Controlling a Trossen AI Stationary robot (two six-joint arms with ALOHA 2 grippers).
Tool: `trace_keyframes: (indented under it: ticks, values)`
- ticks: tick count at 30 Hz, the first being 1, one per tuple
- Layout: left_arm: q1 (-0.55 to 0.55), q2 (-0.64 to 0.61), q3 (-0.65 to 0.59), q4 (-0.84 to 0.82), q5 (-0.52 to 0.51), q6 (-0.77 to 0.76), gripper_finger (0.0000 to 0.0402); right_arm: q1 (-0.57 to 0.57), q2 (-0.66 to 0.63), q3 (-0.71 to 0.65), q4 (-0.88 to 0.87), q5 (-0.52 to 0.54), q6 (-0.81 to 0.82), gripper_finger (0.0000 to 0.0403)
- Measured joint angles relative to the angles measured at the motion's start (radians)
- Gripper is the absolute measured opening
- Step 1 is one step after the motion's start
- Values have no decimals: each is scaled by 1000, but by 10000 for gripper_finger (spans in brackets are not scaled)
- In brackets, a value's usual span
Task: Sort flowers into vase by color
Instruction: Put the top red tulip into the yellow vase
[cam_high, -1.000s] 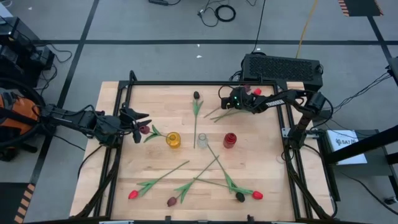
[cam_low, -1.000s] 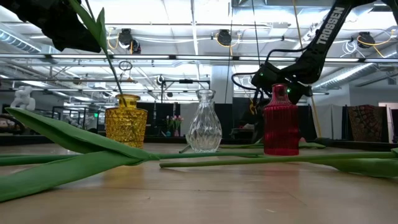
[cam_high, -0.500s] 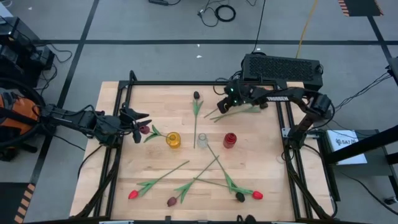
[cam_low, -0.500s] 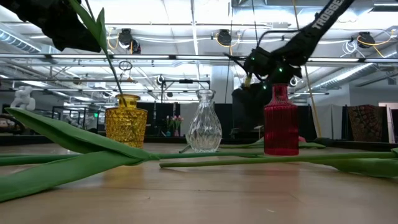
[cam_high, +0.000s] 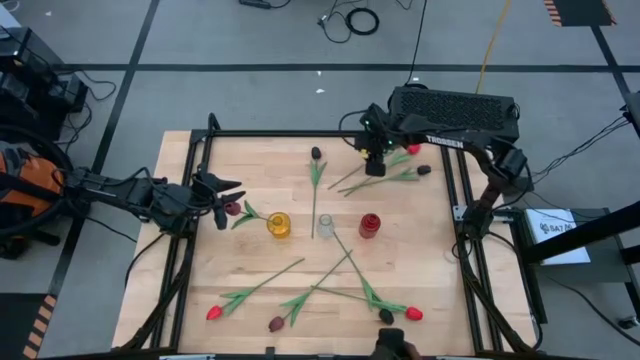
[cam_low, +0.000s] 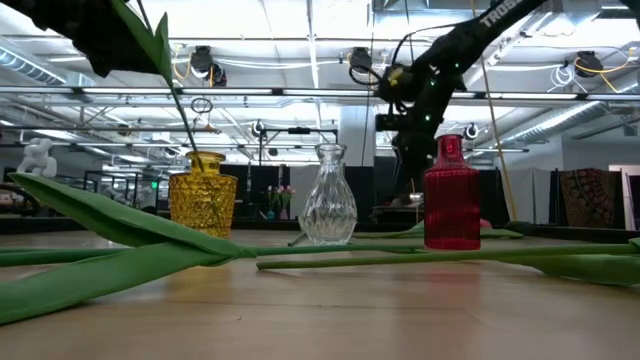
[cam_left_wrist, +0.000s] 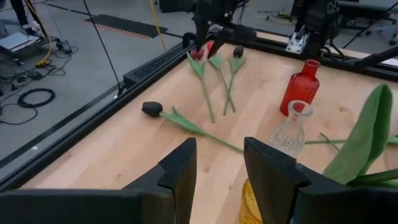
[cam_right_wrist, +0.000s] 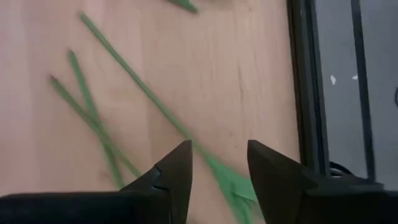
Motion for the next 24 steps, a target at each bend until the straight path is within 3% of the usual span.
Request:
trace_keyframes:
  ticks: [8,24]
  values:
    - [0,33,0,-2,0,-3,140,-20,94,-1,-24,-4,-99,139]
    - [0,71,0,-2,12,-4,140,3,216,2,-59,-5,-131,139]
